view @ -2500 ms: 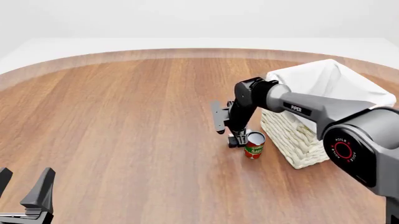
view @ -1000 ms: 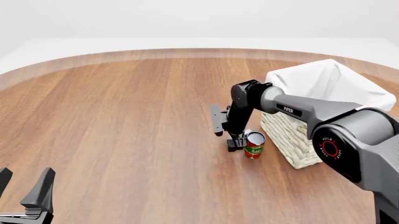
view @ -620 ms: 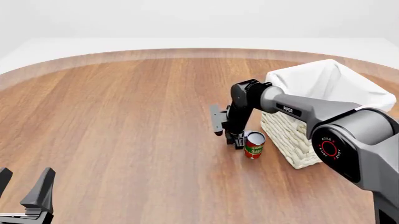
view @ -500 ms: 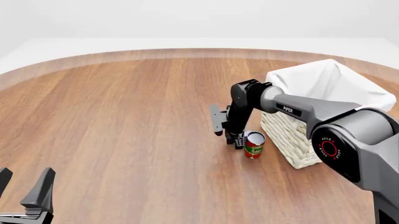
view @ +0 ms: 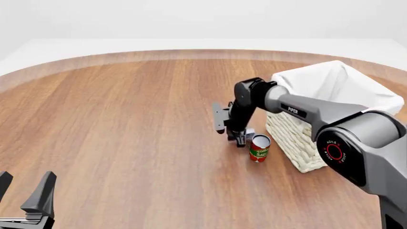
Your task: Pick up the alphabet soup and the cream cheese box, and put them in the basket.
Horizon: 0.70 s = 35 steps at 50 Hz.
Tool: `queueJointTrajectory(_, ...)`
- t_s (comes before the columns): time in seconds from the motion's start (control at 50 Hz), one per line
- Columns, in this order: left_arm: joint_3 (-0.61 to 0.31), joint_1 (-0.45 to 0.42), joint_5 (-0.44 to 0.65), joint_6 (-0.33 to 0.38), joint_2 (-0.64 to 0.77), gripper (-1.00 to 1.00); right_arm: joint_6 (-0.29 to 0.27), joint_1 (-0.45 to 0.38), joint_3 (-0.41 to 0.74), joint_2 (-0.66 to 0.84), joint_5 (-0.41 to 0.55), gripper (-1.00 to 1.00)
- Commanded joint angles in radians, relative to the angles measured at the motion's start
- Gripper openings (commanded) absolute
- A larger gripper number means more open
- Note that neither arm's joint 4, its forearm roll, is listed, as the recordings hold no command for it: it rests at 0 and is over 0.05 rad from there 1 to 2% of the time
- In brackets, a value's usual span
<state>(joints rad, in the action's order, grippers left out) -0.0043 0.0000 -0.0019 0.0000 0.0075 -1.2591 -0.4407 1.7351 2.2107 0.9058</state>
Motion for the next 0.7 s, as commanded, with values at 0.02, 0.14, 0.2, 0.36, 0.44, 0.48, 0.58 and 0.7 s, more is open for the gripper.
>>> queueJointTrajectory(0.02,0.000,0.000,0.000,0.000,0.000,1.00,-0.003,-0.001,0.040,-0.004,-0.016,-1.00)
queueJointTrajectory(0.14,0.000,0.000,0.000,0.000,0.000,1.00,-0.006,-0.002,0.077,-0.009,-0.012,-1.00)
queueJointTrajectory(0.2,0.000,0.000,0.000,0.000,0.000,1.00,-0.009,-0.002,0.083,-0.017,-0.007,-1.00)
queueJointTrajectory(0.36,0.000,0.000,0.000,0.000,0.000,1.00,-0.018,0.002,0.064,-0.047,-0.017,-1.00)
queueJointTrajectory(0.44,0.000,0.000,0.000,0.000,0.000,1.00,-0.022,0.003,0.066,-0.062,-0.019,-1.00)
queueJointTrajectory(0.48,0.000,0.000,0.000,0.000,0.000,1.00,-0.025,0.003,0.067,-0.069,-0.022,-1.00)
queueJointTrajectory(0.58,0.000,0.000,0.000,0.000,0.000,1.00,-0.008,-0.012,0.088,-0.083,-0.016,-1.00)
queueJointTrajectory(0.7,0.000,0.000,0.000,0.000,0.000,1.00,-0.011,-0.015,0.093,-0.111,-0.014,-1.00)
